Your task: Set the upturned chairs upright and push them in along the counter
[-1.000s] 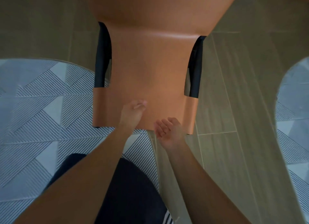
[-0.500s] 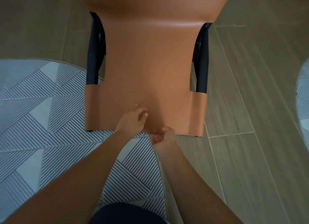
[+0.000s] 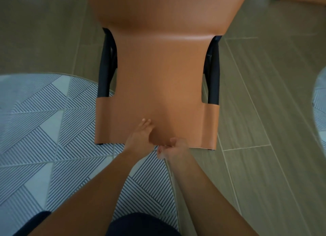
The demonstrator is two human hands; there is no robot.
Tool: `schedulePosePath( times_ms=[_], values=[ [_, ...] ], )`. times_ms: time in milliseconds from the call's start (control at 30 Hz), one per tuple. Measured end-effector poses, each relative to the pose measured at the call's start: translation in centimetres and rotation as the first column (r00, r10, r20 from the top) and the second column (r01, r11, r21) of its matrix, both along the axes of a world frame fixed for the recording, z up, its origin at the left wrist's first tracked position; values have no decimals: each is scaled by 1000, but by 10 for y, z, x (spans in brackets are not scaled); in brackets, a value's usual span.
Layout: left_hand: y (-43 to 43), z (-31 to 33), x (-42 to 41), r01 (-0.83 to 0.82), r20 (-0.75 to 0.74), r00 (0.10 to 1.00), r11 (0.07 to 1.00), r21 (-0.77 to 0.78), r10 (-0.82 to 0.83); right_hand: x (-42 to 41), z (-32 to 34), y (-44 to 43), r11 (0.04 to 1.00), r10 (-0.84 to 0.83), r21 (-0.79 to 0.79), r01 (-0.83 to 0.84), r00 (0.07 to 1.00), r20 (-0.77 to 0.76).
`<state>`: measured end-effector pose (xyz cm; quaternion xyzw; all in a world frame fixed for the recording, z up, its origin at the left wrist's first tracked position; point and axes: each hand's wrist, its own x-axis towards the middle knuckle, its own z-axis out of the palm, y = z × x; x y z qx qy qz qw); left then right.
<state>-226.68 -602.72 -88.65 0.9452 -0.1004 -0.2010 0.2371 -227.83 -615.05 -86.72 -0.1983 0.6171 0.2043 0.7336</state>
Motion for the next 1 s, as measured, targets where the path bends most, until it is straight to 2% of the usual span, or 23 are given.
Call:
schedulePosePath(
  times_ms=[167, 300, 433, 567, 733, 867, 1000],
  values=[
    [15, 9, -7, 89, 42, 995, 996, 32, -90, 1, 14, -1, 997, 72, -5, -72, 996, -44],
    [25, 21, -7, 137, 205, 965, 983, 125, -161, 3, 48, -2, 998, 61, -3, -61, 998, -34],
    [33, 55, 10, 253, 464, 818, 937, 242, -341, 5, 100, -7, 1000, 2, -3, -2, 999, 44],
    [32, 110, 35, 320, 562, 706, 902, 290, -431, 19, 154, -13, 998, -50, -26, 54, 992, 120],
    [34, 181, 64, 317, 719, 619, 938, 142, -317, 42, 232, -15, 999, -8, -43, 18, 973, 229],
    [38, 243, 94, 250, 809, 561, 968, 34, -173, 65, 292, -13, 999, 26, -53, -8, 936, 351],
    [38, 305, 128, 166, 818, 572, 985, -42, -62, 95, 351, -16, 999, 49, -42, -34, 891, 452]
  ],
)
